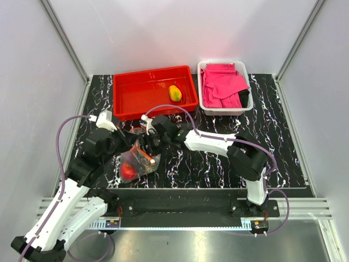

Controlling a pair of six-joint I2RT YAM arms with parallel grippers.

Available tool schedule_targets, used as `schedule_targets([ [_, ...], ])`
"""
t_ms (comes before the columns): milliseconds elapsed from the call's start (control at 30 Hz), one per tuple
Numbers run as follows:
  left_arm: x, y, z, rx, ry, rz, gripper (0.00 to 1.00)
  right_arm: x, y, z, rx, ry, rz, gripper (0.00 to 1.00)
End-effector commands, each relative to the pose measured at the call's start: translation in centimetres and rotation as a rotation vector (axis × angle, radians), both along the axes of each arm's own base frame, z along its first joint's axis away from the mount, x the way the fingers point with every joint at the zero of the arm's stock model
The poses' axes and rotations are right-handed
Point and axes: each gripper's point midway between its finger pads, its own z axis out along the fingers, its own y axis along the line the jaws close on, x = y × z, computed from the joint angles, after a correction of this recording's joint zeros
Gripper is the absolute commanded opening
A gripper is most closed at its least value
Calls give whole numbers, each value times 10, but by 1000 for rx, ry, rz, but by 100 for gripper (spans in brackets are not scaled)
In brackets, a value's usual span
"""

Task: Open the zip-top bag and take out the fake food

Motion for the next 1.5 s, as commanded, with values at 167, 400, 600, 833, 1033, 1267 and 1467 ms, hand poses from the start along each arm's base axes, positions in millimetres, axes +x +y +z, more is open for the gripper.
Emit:
schedule_targets([
  [167,13,-18,5,-76,-51,-38,0,-23,-1,9,88,16,100,76],
  [400,17,-20,-2,-61,-33,-43,0,-22,3,-19,63,0,108,81],
  [600,16,-20,-5,-63,-30,-43,0,-22,6,-39,26,-14,110,83],
  [833,9,-15,-13,-50,-24,-40,0,-15,4,-44,-8,-39,82,67],
  [1033,-2,5,-15,35,-25,-1,0,-18,-1,-11,3,-52,80,42],
  [1267,-16,23,-20,81,-34,38,0,-16,-13,25,-9,-94,52,16],
  [1467,-23,21,-25,99,-29,-9,0,-8,-13,39,-64,-123,49,12],
])
